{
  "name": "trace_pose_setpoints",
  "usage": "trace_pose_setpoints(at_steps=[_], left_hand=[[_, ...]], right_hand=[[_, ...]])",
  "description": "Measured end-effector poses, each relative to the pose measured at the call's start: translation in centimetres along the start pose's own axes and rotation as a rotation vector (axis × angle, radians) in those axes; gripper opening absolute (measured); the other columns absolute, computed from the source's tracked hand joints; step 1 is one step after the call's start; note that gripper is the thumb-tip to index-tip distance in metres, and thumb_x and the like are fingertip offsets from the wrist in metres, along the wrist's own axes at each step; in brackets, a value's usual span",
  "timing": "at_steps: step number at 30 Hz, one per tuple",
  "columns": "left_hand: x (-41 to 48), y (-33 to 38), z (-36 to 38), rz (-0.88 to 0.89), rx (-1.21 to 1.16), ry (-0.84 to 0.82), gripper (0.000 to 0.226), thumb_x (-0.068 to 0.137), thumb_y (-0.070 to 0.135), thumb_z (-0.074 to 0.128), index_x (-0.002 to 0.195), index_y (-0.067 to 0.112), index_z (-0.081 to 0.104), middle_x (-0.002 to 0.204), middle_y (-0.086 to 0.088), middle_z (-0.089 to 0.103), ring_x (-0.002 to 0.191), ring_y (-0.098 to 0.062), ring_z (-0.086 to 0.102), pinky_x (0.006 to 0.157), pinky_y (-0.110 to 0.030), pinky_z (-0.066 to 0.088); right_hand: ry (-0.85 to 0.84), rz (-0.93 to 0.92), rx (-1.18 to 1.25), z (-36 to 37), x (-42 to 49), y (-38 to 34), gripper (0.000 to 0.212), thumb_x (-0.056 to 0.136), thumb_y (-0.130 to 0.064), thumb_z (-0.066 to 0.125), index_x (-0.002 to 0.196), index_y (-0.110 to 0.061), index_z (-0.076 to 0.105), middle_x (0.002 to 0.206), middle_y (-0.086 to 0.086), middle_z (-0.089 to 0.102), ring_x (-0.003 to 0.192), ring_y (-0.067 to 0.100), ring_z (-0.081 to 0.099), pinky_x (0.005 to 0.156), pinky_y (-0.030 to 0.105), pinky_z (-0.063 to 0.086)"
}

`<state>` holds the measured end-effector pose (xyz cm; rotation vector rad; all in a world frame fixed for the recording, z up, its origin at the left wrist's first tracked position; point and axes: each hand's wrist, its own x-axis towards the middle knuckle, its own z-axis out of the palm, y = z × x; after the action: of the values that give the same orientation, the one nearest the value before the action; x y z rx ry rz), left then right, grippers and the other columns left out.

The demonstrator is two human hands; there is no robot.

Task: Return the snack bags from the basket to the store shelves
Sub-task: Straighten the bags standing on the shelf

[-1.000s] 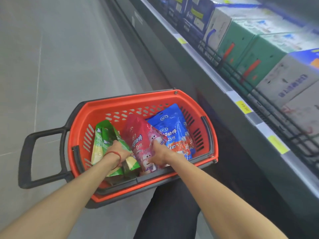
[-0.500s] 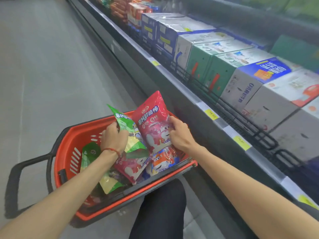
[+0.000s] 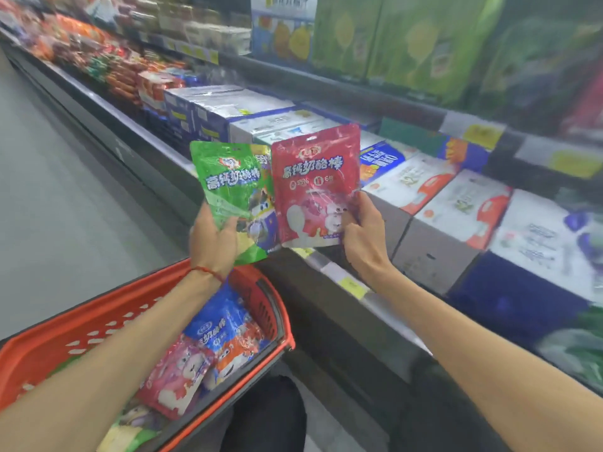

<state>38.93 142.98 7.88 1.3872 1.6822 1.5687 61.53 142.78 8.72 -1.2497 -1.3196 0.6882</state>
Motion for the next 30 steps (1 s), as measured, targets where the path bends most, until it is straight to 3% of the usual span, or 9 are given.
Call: trace_pose_setpoints(at_steps=[3,6,9,13,17,21,25,27,30], left_hand=[[0.4,2.8,3.1,0.06,-0.073,-0.046,0.038,0.087,0.006,0.056,0.123,0.016,0.059,0.117,-0.002,0.067,0.111,-0.025,0.062,0.101,-0.04,0.046],[0.6,5.8,6.0,0.111,-0.148,-0.113,0.041,0.088,0.002,0.053,0.127,0.012,0.055,0.121,-0.006,0.065,0.113,-0.027,0.061,0.103,-0.041,0.046],[0.4,9.0,9.1,0.138,-0.19,-0.139,0.043,0.09,0.004,0.052,0.132,0.011,0.052,0.127,-0.007,0.062,0.118,-0.026,0.057,0.107,-0.044,0.042],[-0.5,14.3,13.2,0.209,-0.302,-0.216,0.04,0.089,0.0,0.05,0.126,0.015,0.054,0.108,0.003,0.064,0.1,-0.016,0.063,0.098,-0.038,0.05],[-0.9,18.3,16.1,0.267,-0.371,-0.267,0.042,0.091,-0.002,0.049,0.128,0.016,0.054,0.102,0.011,0.064,0.088,0.0,0.063,0.088,-0.026,0.053],[-1.1,22.6,19.9,0.332,-0.372,-0.335,0.045,0.093,0.001,0.049,0.136,0.012,0.048,0.123,0.0,0.062,0.11,-0.013,0.061,0.102,-0.034,0.048],[-1.0,25.6,23.6,0.353,-0.346,-0.355,0.05,0.095,0.004,0.049,0.144,0.007,0.039,0.141,-0.007,0.051,0.131,-0.022,0.048,0.114,-0.041,0.036],[-0.9,26.7,25.0,0.327,-0.363,-0.375,0.056,0.097,0.005,0.049,0.15,0.006,0.031,0.152,-0.01,0.04,0.14,-0.023,0.038,0.119,-0.037,0.028],[-0.8,28.3,26.7,0.353,-0.385,-0.358,0.053,0.096,0.002,0.049,0.147,0.004,0.035,0.148,-0.011,0.044,0.138,-0.024,0.042,0.117,-0.039,0.032]], right_hand=[[0.121,-0.023,-0.033,-3.8,1.0,-1.1,0.036,0.1,0.0,0.043,0.119,-0.028,0.056,0.107,-0.023,0.069,0.1,0.01,0.07,0.086,0.043,0.062],[0.25,-0.049,-0.101,-7.5,1.8,-2.3,0.035,0.096,0.002,0.043,0.12,-0.021,0.056,0.107,-0.011,0.069,0.094,0.023,0.067,0.079,0.054,0.058],[0.355,-0.078,-0.11,-11.4,2.4,-3.6,0.04,0.097,0.002,0.043,0.126,-0.022,0.055,0.112,-0.012,0.069,0.101,0.012,0.066,0.088,0.046,0.058],[0.493,-0.113,-0.098,-16.9,3.0,-5.5,0.038,0.096,0.006,0.041,0.119,-0.02,0.057,0.106,-0.007,0.068,0.091,0.015,0.063,0.086,0.049,0.057],[0.645,-0.076,-0.067,-20.9,3.6,-6.9,0.041,0.097,0.005,0.041,0.117,-0.027,0.056,0.099,-0.016,0.064,0.085,0.009,0.06,0.088,0.047,0.056],[0.761,-0.052,-0.039,-25.8,4.6,-8.4,0.054,0.094,0.01,0.039,0.137,-0.019,0.052,0.114,-0.007,0.066,0.102,0.019,0.064,0.098,0.049,0.055],[0.796,-0.009,0.001,-29.1,6.0,-8.9,0.057,0.098,0.003,0.044,0.152,-0.015,0.039,0.137,-0.008,0.051,0.127,0.024,0.055,0.111,0.051,0.046],[0.794,-0.007,0.036,-29.7,6.4,-8.7,0.044,0.099,0.002,0.045,0.14,-0.014,0.05,0.129,0.0,0.062,0.123,0.033,0.061,0.107,0.054,0.048],[0.792,-0.028,0.055,-30.0,6.5,-8.4,0.039,0.099,0.003,0.045,0.13,-0.02,0.054,0.106,-0.009,0.064,0.107,0.03,0.066,0.101,0.054,0.052]])
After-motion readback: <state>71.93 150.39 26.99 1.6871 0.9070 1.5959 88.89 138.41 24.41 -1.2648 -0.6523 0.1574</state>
